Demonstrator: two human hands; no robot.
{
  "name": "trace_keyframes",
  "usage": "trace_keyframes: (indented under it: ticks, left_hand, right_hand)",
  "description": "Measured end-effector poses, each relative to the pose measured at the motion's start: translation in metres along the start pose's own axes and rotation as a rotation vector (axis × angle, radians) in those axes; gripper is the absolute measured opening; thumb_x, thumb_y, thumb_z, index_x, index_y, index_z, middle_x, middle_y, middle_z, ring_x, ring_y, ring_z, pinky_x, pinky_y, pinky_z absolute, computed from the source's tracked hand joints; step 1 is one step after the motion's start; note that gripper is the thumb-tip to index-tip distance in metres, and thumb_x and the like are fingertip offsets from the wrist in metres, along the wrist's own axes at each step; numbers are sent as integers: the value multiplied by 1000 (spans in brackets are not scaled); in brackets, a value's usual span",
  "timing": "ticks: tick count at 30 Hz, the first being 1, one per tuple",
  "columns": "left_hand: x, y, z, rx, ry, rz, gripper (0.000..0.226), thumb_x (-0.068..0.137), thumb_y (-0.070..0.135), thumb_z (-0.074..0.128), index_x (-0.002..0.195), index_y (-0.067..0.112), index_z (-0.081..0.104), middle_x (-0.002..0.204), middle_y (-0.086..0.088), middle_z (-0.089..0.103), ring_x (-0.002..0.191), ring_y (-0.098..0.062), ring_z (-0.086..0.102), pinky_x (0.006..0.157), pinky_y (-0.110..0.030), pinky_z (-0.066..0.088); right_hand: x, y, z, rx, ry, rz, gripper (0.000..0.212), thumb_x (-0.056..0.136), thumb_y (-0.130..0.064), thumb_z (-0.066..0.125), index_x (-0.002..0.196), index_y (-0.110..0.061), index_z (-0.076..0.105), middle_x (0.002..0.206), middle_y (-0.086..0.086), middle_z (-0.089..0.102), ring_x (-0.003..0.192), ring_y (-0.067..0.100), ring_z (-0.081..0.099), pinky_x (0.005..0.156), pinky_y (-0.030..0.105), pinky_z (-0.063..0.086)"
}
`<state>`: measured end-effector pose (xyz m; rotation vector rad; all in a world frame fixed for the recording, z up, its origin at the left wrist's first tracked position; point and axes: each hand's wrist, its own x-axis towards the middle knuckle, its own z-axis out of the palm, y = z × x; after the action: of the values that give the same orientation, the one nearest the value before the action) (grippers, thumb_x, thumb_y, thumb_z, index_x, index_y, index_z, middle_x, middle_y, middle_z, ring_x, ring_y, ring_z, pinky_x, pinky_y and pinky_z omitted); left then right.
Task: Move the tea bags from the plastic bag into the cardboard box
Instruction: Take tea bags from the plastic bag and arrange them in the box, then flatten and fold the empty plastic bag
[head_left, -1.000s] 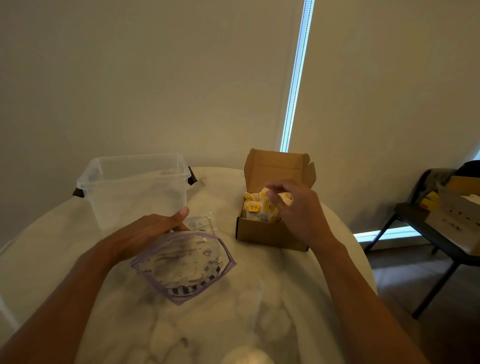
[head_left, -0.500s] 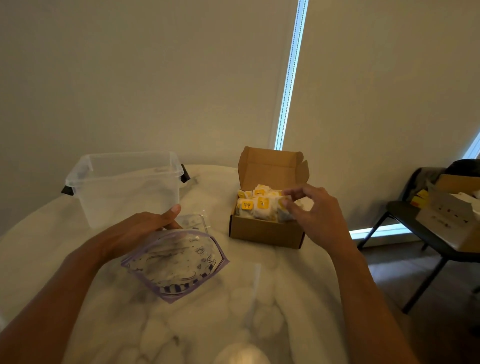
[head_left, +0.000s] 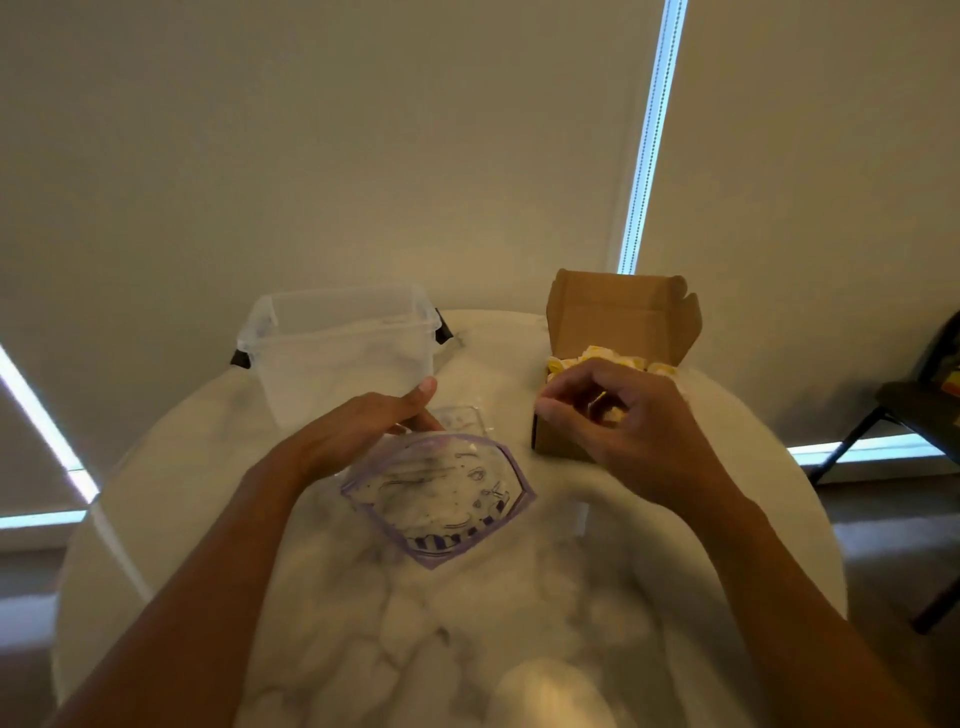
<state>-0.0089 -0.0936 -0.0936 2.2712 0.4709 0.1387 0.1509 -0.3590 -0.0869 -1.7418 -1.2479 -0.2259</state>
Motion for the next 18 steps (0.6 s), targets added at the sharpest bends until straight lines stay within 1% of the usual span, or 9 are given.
trace_keyframes:
  ticks: [2, 4, 6, 8, 10, 11, 13, 16, 18]
  left_hand:
    - [-5, 5, -5, 21, 23, 37, 82, 91, 97, 28, 100, 43, 89, 121, 15, 80, 122, -14, 68, 123, -55, 42]
    - [-14, 14, -15, 65, 28, 131, 83, 82, 105, 35, 106, 43, 86, 120, 18, 79, 118, -8, 70, 119, -50, 48]
    - [-26, 30, -25, 98, 33, 211, 71, 77, 99, 57, 112, 41, 78, 119, 20, 76, 112, -5, 69, 107, -42, 55]
    - [-37, 43, -31, 176, 6, 225, 61, 70, 82, 82, 112, 40, 71, 115, 23, 71, 107, -5, 67, 95, -32, 59]
    - [-42, 49, -32, 303, -47, 222, 48, 74, 55, 97, 108, 39, 68, 109, 24, 69, 98, -6, 66, 85, -28, 59]
    - [-42, 49, -32, 332, -35, 241, 38, 79, 39, 98, 103, 38, 68, 104, 22, 70, 92, -6, 66, 81, -29, 58]
    - [-41, 48, -33, 287, 81, 293, 28, 86, 13, 90, 93, 32, 71, 94, 17, 73, 82, -7, 67, 76, -29, 56]
    - [-39, 44, -38, 168, 243, 338, 26, 90, 0, 81, 91, 25, 73, 92, 11, 75, 84, -15, 71, 76, -33, 59]
    - [-38, 42, -37, 120, 255, 348, 27, 90, -5, 80, 91, 22, 74, 93, 9, 76, 89, -25, 72, 81, -38, 62]
  right_hand:
    - [-5, -16, 16, 41, -139, -57, 23, 92, -43, 79, 106, -26, 76, 97, -16, 73, 86, 13, 68, 66, 24, 59]
    - [-8, -20, 30, -58, -203, -125, 35, 88, -56, 80, 112, -33, 69, 107, -19, 66, 90, 8, 63, 68, 23, 57]
    - [-8, -16, 40, -206, -263, -133, 45, 85, -64, 79, 119, -42, 57, 116, -22, 56, 96, 3, 57, 73, 19, 54]
    - [-8, -11, 47, -208, -309, -47, 42, 88, -51, 81, 118, -43, 52, 113, -23, 55, 94, 4, 58, 72, 22, 54]
    - [-9, -9, 50, -120, -268, 0, 36, 92, -33, 82, 116, -36, 55, 104, -19, 61, 89, 7, 62, 69, 27, 57]
    - [-9, -10, 50, -93, -216, -10, 35, 92, -26, 82, 115, -32, 57, 100, -17, 62, 90, 8, 63, 70, 29, 59]
    - [-7, -13, 49, -30, -100, -21, 33, 91, -19, 82, 114, -27, 60, 95, -16, 64, 88, 8, 65, 72, 27, 61]
    - [-2, -19, 45, 19, 43, 4, 29, 91, -18, 83, 109, -26, 61, 96, -13, 67, 86, 7, 66, 71, 20, 60]
    - [-2, -20, 44, 52, 84, -4, 27, 92, -18, 83, 106, -27, 62, 96, -12, 68, 90, 8, 66, 69, 18, 59]
